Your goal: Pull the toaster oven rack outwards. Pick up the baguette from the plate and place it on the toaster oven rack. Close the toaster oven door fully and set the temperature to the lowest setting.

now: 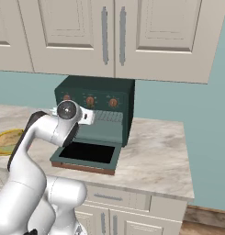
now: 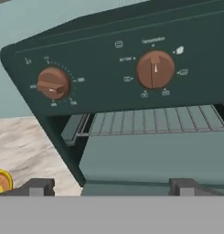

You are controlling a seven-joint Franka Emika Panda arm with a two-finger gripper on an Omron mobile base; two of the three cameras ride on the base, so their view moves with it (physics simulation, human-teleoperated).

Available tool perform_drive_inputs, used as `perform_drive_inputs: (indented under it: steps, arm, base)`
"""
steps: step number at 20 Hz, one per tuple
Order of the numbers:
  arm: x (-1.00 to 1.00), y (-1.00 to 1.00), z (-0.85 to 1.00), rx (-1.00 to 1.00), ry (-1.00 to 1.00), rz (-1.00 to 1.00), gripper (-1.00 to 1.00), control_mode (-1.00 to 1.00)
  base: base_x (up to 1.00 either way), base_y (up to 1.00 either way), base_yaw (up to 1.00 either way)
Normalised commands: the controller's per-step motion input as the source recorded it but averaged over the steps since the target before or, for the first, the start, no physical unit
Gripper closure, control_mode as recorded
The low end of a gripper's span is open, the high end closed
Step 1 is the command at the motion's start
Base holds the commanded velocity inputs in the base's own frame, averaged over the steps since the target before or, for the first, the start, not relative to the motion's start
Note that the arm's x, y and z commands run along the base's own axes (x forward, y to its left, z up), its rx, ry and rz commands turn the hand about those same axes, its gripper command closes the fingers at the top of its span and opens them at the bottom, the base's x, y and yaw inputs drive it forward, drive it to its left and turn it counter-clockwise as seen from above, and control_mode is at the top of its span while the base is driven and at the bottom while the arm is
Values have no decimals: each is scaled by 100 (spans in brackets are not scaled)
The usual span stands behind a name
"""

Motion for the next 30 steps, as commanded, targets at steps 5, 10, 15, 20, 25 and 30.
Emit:
perform_drive_inputs:
  steps: [5, 10, 15, 20, 25, 30]
  arm:
    - [16, 0, -33, -8, -12, -3, -100, -100]
    - [17, 0, -32, -19, -5, 0, -100, -100]
    - [17, -4, -3, -11, -6, -1, -100, -100]
    - [1, -10, -2, 0, -5, 0, -100, -100]
    - [10, 0, -13, 0, 0, -1, -100, -100]
    - [48, -8, -3, 4, -2, -9, -100, -100]
  base:
    - [0, 0, 0]
    - [0, 0, 0]
    - [0, 0, 0]
    - [0, 0, 0]
    - [0, 0, 0]
    - [0, 0, 0]
